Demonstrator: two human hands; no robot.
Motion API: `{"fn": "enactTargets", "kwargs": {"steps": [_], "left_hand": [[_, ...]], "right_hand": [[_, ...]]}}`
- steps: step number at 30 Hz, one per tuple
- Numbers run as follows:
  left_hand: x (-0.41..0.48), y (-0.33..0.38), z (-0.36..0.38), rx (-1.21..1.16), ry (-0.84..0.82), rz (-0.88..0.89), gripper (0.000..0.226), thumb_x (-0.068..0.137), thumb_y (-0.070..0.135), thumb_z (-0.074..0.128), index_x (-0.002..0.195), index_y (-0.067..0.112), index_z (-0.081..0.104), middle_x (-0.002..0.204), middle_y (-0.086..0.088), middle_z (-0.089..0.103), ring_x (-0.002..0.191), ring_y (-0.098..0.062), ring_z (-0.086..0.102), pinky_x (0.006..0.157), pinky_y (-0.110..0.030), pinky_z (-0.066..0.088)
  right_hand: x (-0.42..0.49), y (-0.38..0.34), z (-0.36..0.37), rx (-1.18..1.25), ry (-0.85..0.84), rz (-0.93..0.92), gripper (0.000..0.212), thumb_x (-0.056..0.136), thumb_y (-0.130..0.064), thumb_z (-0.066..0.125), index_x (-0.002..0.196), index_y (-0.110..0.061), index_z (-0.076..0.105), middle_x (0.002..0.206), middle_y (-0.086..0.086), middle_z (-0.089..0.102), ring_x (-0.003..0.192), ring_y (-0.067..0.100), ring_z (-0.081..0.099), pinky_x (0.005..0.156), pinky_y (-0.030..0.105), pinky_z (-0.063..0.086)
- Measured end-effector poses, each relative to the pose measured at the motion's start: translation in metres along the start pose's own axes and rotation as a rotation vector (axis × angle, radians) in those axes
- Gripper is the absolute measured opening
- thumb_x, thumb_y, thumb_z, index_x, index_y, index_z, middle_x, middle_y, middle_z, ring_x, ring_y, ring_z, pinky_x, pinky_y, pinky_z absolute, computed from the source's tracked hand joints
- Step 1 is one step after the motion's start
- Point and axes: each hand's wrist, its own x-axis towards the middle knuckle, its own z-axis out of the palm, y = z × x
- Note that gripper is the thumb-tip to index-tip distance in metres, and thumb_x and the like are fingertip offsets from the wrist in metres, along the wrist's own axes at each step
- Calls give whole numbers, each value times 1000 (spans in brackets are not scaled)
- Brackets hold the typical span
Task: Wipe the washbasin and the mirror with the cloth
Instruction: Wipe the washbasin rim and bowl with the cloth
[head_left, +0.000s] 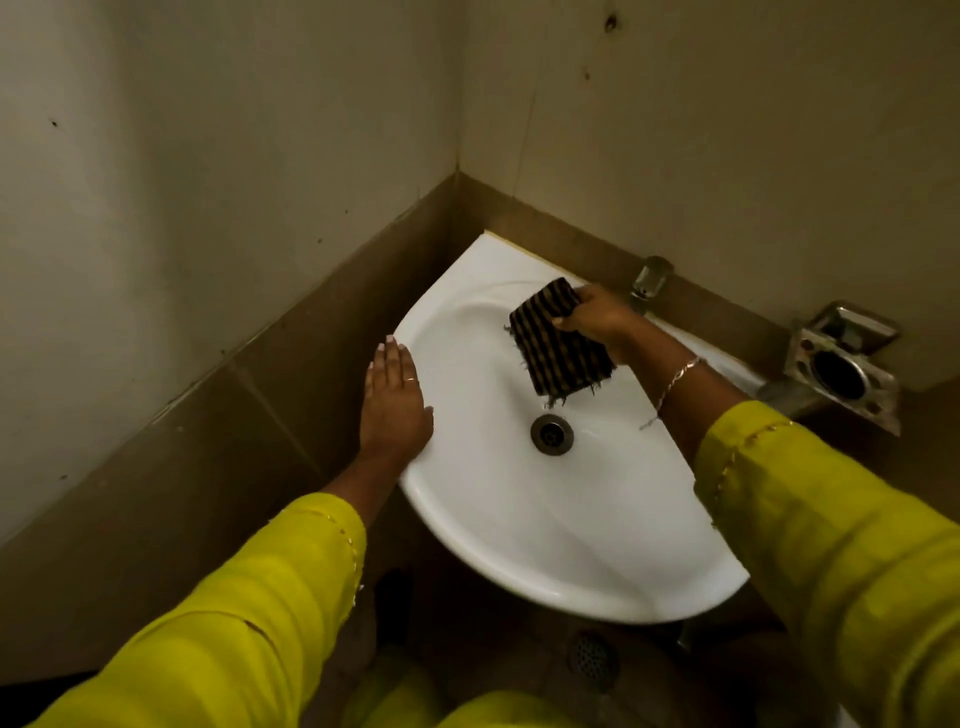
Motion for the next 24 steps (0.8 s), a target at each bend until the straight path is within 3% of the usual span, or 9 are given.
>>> {"fn": "enactTargets", "kwargs": {"steps": [4,6,8,11,13,14,17,19,24], "left_hand": [[1,0,1,-41,30,-11,81,87,23,52,142,-4,-2,154,-22,-4,143,-31,-3,116,-36,1],[1,0,1,-59,27,-16,79,88,23,50,142,-3,-2,154,-21,-4,143,-30,-3,116,-35,0],[1,0,0,-75,33,-20,77,90,24,48,142,-3,-2,154,-20,-4,143,-29,-4,116,-34,-1],[1,1,-1,-80,40,-18,76,90,24,46,142,-3,-1,154,-20,-4,143,-29,-3,116,-33,-2],[0,0,-1,-88,50,-13,75,90,24,46,142,-3,0,154,-21,-3,143,-30,-3,115,-33,-2],[0,0,-1,-94,54,-10,75,90,24,46,142,-3,1,154,-21,-3,143,-30,-2,115,-33,-2],[0,0,-2,-107,54,-9,74,91,25,45,142,-3,0,154,-20,-4,143,-29,-4,116,-33,-2],[0,0,-2,-95,55,-9,73,92,26,42,143,-2,-2,154,-19,-6,143,-28,-6,116,-32,-3],[1,0,-1,-83,61,-5,71,92,24,41,143,-2,-2,154,-19,-6,143,-28,-6,116,-32,-4]], "right_hand": [[30,-25,-12,-238,183,-153,32,94,-7,43,123,0,51,123,23,56,115,37,52,89,38,43],[40,-32,-17,-434,367,-254,30,93,-16,43,119,-8,57,118,22,60,107,39,57,86,40,46],[50,-26,-13,-541,444,-315,32,95,-18,39,122,-14,54,121,21,58,108,40,55,88,43,46],[67,7,17,-798,211,-230,37,95,-11,40,130,-1,42,134,24,46,118,39,48,99,46,41],[70,31,38,-910,40,-101,60,92,-24,52,140,0,26,145,24,29,128,40,37,105,46,36],[74,38,45,-924,34,-85,69,90,-31,54,143,-2,20,149,24,22,132,40,31,106,47,32],[80,40,44,-881,205,-159,56,93,-31,49,137,-2,32,142,25,32,129,39,34,104,48,34],[89,40,39,-892,256,-227,57,94,-31,45,141,-4,27,146,26,26,135,41,25,109,50,28],[103,62,39,-907,116,-194,66,97,-40,33,148,-15,0,154,22,-7,142,39,-4,113,55,5]]}}
